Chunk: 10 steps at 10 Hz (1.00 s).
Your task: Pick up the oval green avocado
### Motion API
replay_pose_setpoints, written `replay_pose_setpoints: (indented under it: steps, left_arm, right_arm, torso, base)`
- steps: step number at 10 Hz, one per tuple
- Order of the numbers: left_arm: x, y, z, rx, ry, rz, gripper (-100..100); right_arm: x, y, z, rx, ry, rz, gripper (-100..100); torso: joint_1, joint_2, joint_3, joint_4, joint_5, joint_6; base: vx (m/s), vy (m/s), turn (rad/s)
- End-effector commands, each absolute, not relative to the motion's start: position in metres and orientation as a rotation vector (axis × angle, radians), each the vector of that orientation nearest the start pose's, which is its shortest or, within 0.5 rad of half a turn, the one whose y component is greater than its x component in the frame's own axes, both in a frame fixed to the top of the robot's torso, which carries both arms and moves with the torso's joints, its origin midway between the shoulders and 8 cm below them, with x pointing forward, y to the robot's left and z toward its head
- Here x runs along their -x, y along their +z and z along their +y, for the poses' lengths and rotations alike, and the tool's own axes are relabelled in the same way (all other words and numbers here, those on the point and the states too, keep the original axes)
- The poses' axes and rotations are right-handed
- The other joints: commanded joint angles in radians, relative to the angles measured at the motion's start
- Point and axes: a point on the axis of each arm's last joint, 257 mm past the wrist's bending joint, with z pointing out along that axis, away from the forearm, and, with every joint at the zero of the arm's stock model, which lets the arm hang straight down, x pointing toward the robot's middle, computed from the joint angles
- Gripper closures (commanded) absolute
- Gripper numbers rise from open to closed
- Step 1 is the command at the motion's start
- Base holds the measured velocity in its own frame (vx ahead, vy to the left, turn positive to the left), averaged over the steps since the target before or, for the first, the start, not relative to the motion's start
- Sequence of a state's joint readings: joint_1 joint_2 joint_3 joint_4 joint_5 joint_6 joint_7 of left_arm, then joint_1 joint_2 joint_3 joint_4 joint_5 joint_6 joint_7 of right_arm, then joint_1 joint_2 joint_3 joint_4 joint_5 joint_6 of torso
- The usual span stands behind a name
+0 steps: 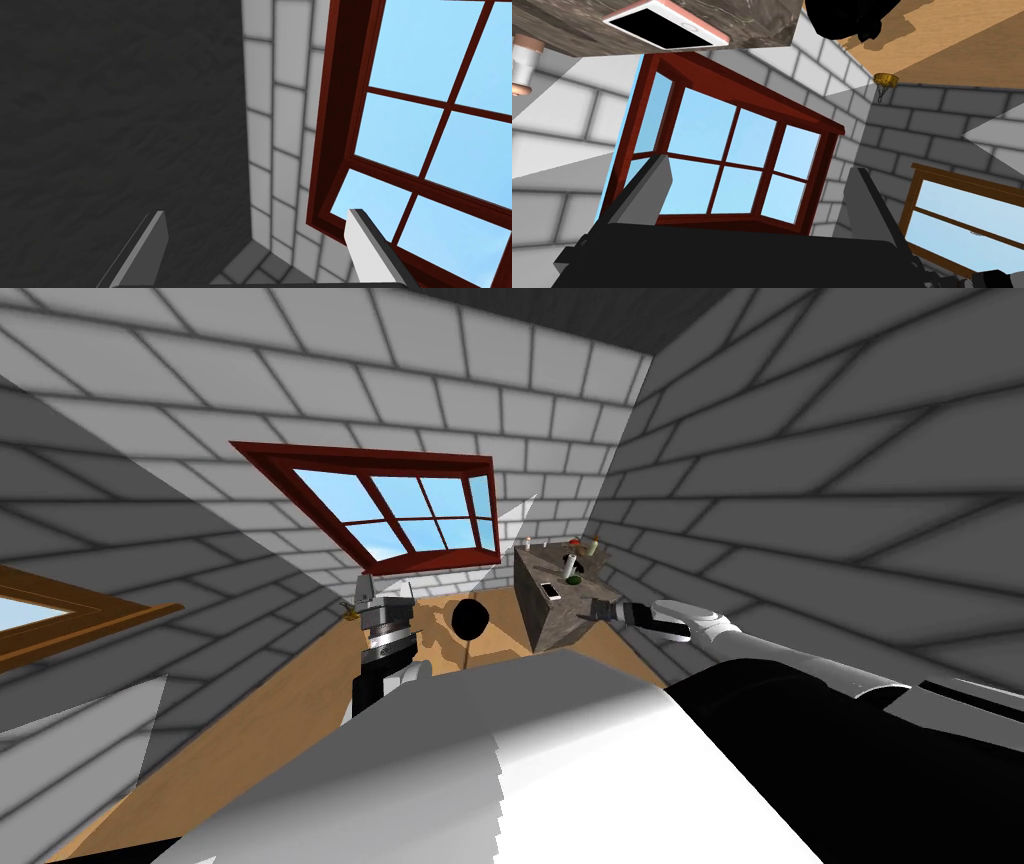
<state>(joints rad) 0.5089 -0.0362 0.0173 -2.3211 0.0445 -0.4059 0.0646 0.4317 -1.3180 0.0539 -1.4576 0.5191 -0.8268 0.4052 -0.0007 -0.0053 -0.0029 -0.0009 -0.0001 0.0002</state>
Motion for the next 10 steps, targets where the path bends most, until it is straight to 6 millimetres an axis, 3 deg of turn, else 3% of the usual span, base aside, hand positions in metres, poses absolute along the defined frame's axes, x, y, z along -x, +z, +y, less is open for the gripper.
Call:
replay_pose_setpoints:
  steps: [1,5,6,8,9,10]
  left_arm:
    - [-0.348,0.022,0.296,0.782,-1.356,0.573,0]
    - [-0.348,0.022,0.296,0.782,-1.356,0.573,0]
    - [-0.348,0.022,0.296,0.782,-1.356,0.573,0]
    - [-0.348,0.022,0.296,0.782,-1.356,0.573,0]
    - [-0.348,0.022,0.296,0.782,-1.356,0.573,0]
    - [-0.348,0.022,0.296,0.782,-1.356,0.573,0]
  right_arm:
    - [-0.333,-0.25,-0.446,1.013,0.228,1.939,-100]
    - [-0.317,-0.258,-0.514,1.178,0.061,2.06,-100]
    - [-0.317,-0.258,-0.516,1.176,0.058,2.063,-100]
    - [-0.303,-0.26,-0.557,1.267,-0.04,2.138,-100]
    - [-0.303,-0.26,-0.557,1.267,-0.04,2.138,-100]
    - [-0.295,-0.26,-0.576,1.307,-0.083,2.172,-100]
  torso:
    - [0.0,0.0,0.0,0.0,0.0,0.0]
    - [-0.001,-0.003,-0.002,-0.001,0.0,0.001]
    - [0.0,-0.002,-0.001,-0.001,0.0,0.0]
    - [0.0,-0.001,0.0,0.0,0.0,0.0]
    - [-0.001,-0.004,-0.002,-0.001,0.0,0.0]
    - [-0.002,-0.003,-0.002,-0.001,-0.001,0.001]
  base:
    - [0.069,0.007,0.089]
    - [0.115,0.0,0.123]
    - [0.087,-0.001,0.071]
    - [0.123,-0.018,0.147]
    - [0.13,-0.035,0.063]
    - [0.129,-0.022,0.092]
